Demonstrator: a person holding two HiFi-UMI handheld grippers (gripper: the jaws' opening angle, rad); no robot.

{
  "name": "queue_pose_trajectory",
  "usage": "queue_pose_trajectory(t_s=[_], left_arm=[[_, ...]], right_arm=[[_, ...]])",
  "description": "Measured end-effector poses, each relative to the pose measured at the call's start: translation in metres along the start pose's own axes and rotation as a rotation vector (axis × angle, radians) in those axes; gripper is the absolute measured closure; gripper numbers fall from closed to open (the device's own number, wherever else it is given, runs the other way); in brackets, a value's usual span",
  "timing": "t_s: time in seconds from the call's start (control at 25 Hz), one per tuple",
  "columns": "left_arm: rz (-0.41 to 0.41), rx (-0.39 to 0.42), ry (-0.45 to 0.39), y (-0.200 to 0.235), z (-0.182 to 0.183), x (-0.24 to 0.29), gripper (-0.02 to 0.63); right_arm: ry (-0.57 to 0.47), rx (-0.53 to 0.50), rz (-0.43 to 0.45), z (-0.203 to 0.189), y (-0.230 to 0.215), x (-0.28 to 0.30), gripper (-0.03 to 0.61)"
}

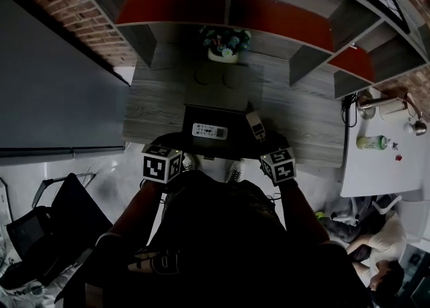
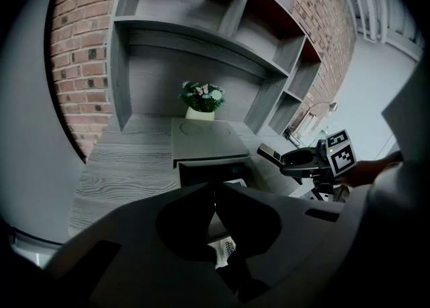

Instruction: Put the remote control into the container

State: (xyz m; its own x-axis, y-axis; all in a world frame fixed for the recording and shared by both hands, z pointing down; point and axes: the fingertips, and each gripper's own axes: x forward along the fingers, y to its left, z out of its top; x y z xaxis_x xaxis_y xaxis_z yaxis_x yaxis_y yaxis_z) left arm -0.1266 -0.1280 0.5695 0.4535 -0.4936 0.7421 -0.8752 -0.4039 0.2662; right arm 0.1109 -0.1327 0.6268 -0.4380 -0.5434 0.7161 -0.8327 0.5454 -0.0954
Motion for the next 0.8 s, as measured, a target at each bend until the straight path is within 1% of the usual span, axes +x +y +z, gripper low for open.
queue_pose_trajectory(t_s=[0.08,0.2,0.28,0.4,0.48,0.6,0.72,0.8], left_arm=[[-0.004,-0.008,-0.015,0.007,0.001,-0.004,0.606],[-0.005,-0.022,-0.031,0.017,0.002,-0.012,0.607],[-0.004,-0.032,-0.041,0.023,0.001,-0.020,0.607],[-0.016,-0.068,-0.054,0.034,-0.003,-0.031,0.607],[-0.010,-0.097,-0.054,0.045,-0.010,-0.038,0.607],[0.004,-0.113,-0.066,0.059,-0.012,-0.048,0.606],[0.006,-0.136,-0.084,0.071,-0.011,-0.055,0.607],[-0.011,-0.158,-0.096,0.076,-0.009,-0.058,0.607]], right_arm=[[0.007,-0.097,0.072,0.015,0.028,0.007,0.364],[0.046,-0.284,0.207,0.023,0.075,0.024,0.364],[0.097,-0.412,0.294,0.018,0.105,0.035,0.364],[0.201,-0.559,0.404,0.012,0.143,0.047,0.363],[0.258,-0.642,0.445,0.006,0.157,0.058,0.363],[0.301,-0.733,0.478,0.000,0.166,0.075,0.362],[0.347,-0.778,0.493,-0.002,0.171,0.084,0.362],[0.384,-0.792,0.507,-0.005,0.174,0.088,0.362]])
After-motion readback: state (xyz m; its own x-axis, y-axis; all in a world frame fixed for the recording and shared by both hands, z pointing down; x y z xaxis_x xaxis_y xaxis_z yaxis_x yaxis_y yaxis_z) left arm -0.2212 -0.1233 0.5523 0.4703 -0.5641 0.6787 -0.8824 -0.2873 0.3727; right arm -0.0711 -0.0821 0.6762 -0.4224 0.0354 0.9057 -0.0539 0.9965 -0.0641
